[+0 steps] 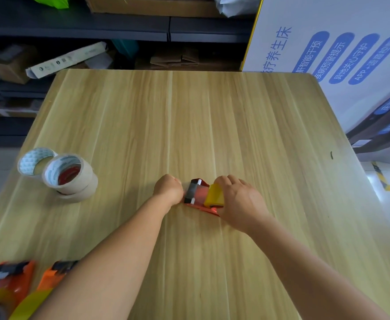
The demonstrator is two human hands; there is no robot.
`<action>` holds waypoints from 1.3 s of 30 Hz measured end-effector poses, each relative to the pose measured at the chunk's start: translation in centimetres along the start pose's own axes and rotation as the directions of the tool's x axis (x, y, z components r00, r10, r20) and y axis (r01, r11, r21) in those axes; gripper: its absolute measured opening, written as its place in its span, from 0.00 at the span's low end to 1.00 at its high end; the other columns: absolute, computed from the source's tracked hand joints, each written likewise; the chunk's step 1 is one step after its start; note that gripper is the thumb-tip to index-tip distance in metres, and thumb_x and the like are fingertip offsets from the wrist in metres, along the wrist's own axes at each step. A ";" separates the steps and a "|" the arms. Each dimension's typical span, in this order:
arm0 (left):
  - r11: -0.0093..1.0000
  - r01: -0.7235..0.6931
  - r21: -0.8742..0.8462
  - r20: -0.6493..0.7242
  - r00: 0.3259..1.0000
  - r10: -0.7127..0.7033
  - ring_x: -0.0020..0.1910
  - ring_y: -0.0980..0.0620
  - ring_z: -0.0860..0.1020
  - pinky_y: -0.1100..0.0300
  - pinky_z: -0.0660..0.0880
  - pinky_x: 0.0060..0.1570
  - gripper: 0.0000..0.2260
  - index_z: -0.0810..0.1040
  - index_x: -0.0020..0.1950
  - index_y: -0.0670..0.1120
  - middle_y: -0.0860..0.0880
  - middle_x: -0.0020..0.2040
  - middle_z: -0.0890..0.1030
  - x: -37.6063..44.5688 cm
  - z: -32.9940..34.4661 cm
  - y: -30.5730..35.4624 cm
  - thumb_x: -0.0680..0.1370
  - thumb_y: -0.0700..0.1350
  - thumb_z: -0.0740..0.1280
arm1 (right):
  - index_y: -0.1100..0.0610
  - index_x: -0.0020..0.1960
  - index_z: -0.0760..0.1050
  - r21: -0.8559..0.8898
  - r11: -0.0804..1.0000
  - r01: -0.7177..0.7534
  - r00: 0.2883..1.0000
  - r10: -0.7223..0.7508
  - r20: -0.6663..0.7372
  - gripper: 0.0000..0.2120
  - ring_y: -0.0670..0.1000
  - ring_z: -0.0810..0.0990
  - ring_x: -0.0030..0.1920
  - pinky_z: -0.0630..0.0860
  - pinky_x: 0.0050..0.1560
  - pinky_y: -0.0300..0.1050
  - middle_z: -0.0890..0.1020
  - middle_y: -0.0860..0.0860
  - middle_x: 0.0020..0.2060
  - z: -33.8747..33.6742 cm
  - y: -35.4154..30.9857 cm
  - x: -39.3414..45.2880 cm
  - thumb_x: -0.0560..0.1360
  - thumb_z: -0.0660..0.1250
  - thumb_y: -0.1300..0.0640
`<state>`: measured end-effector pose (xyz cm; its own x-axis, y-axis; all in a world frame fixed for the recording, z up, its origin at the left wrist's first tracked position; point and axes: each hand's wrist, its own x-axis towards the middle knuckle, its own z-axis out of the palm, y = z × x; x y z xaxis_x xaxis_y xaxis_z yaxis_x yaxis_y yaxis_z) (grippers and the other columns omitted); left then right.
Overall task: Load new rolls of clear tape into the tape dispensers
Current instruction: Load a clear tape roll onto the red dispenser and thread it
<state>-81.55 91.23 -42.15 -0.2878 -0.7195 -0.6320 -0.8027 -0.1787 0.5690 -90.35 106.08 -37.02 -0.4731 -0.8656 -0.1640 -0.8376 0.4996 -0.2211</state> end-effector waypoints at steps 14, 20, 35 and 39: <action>0.971 -0.166 -0.173 -0.051 0.986 0.160 0.48 0.44 0.81 0.47 0.80 0.50 0.07 0.73 0.47 0.48 0.45 0.51 0.79 -2.1 -2.0 3.4 0.81 0.44 0.56 | 0.51 0.64 0.65 0.241 0.958 -0.155 0.987 0.158 0.006 0.29 0.51 0.74 0.42 0.71 0.38 0.44 0.75 0.48 0.50 -1.4 0.9 -1.4 0.69 0.70 0.41; 0.875 -0.483 0.020 -0.096 0.870 0.483 0.44 0.45 0.81 0.46 0.81 0.41 0.07 0.70 0.47 0.47 0.43 0.47 0.81 -5.6 -5.6 7.8 0.81 0.43 0.53 | 0.51 0.58 0.66 0.278 0.920 -0.275 0.956 0.232 0.179 0.28 0.50 0.78 0.40 0.78 0.39 0.46 0.78 0.49 0.44 -3.7 -0.2 -0.6 0.65 0.74 0.42; 0.753 -0.633 0.179 0.095 0.773 0.628 0.44 0.45 0.81 0.45 0.81 0.45 0.08 0.69 0.46 0.48 0.48 0.47 0.79 -13.4 -9.3 12.0 0.82 0.45 0.53 | 0.45 0.72 0.54 0.409 0.888 -0.211 0.977 0.208 0.053 0.46 0.47 0.76 0.36 0.71 0.32 0.41 0.74 0.43 0.34 -8.3 -2.1 -0.2 0.62 0.74 0.37; 0.772 -0.621 0.134 0.163 0.782 0.601 0.48 0.42 0.82 0.44 0.81 0.47 0.07 0.70 0.49 0.46 0.41 0.49 0.80 -14.7 -10.3 12.9 0.81 0.44 0.54 | 0.43 0.70 0.58 0.461 0.874 -0.155 0.983 0.181 -0.013 0.41 0.49 0.80 0.42 0.77 0.43 0.43 0.78 0.43 0.38 -9.5 -2.0 -0.2 0.63 0.73 0.38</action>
<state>-82.28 92.58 -20.07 -0.7930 -0.5606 -0.2386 -0.5111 0.3991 0.7613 -91.22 104.94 -27.41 -0.6202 -0.7614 -0.1889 -0.5327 0.5855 -0.6111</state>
